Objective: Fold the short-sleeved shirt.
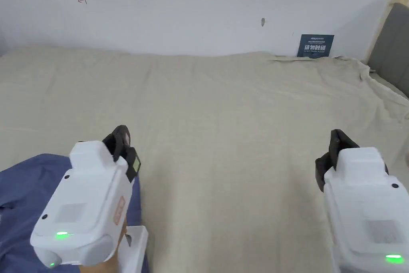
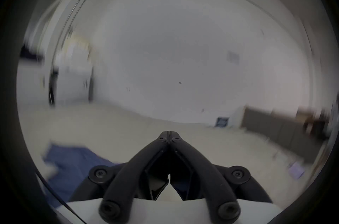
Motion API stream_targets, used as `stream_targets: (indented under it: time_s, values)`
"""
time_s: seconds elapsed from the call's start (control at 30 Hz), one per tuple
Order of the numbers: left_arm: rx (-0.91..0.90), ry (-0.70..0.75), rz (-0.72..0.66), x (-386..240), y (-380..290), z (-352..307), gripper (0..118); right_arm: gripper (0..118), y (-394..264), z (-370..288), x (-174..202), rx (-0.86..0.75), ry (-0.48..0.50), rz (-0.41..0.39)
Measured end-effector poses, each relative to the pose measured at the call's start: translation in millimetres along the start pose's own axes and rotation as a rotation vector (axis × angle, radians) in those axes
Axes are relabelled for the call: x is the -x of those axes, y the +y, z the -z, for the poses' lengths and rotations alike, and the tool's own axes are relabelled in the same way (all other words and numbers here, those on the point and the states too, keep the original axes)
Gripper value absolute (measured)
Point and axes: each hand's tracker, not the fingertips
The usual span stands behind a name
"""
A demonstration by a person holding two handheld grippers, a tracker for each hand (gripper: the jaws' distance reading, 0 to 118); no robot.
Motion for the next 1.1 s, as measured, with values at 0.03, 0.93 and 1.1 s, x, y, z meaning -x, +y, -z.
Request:
stream_targets:
  time_s: [0.03, 0.93, 1.1]
  values:
    - [-0.007, 0.015, 0.066, -5, -2, 0, 0, 0, -2, 1, -2, 0.010, 0.006, 0.048]
    - [0.004, 0.002, 0.115, -6, -14, -1, 0, 0, -11, 0, -4, 0.049, 0.005, 0.088]
    - [-0.001, 0.002, 0.110, -6, -13, -2, 0, 0, -10, 0, -4, 0.046, 0.006, 0.088]
